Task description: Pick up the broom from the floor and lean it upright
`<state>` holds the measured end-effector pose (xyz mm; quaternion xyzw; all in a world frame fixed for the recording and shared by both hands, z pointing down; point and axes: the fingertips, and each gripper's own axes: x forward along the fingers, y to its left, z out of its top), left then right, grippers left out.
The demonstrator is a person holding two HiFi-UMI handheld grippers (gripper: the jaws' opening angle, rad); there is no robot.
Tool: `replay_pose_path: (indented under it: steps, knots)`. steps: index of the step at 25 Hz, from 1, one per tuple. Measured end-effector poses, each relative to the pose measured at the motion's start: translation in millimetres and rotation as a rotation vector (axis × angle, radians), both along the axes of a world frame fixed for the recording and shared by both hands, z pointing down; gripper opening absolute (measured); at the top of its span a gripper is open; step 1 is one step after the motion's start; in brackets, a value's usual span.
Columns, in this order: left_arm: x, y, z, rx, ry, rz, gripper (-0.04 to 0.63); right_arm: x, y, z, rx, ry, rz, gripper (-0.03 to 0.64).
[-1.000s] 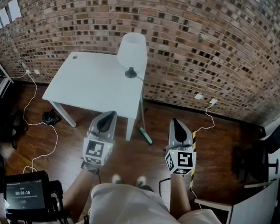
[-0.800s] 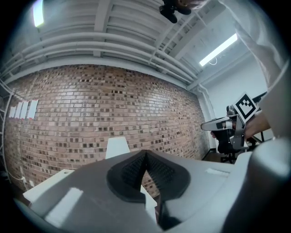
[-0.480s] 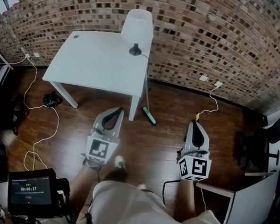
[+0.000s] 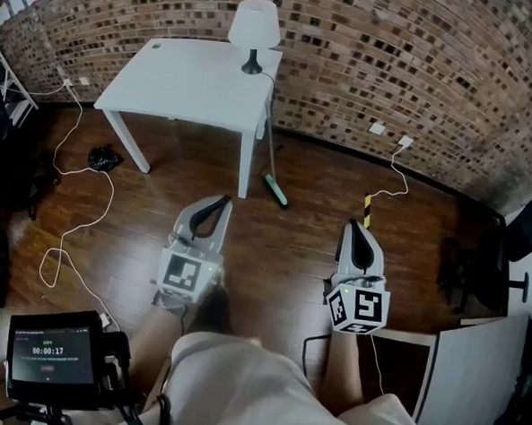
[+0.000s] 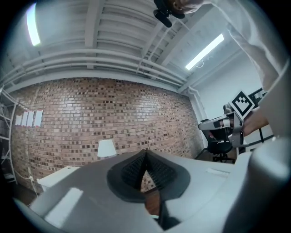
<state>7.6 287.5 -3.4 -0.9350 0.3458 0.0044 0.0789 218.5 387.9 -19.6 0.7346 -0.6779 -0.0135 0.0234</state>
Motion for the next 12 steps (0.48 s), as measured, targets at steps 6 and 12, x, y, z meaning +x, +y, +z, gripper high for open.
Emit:
replay_pose_path:
  steps: [6,12]
  knots:
    - [-7.4,118.2,-14.3,-0.008,-0.014,-0.036,0.002,-18.9,102.5,-6.8,-0.027,0.017,-0.08,0.012]
    - [-18.2,141.6,-32.0,0.028,-0.019,-0.042,0.002,-30.2,128.2,-24.6,-0.001,0.039,-0.071,0.012]
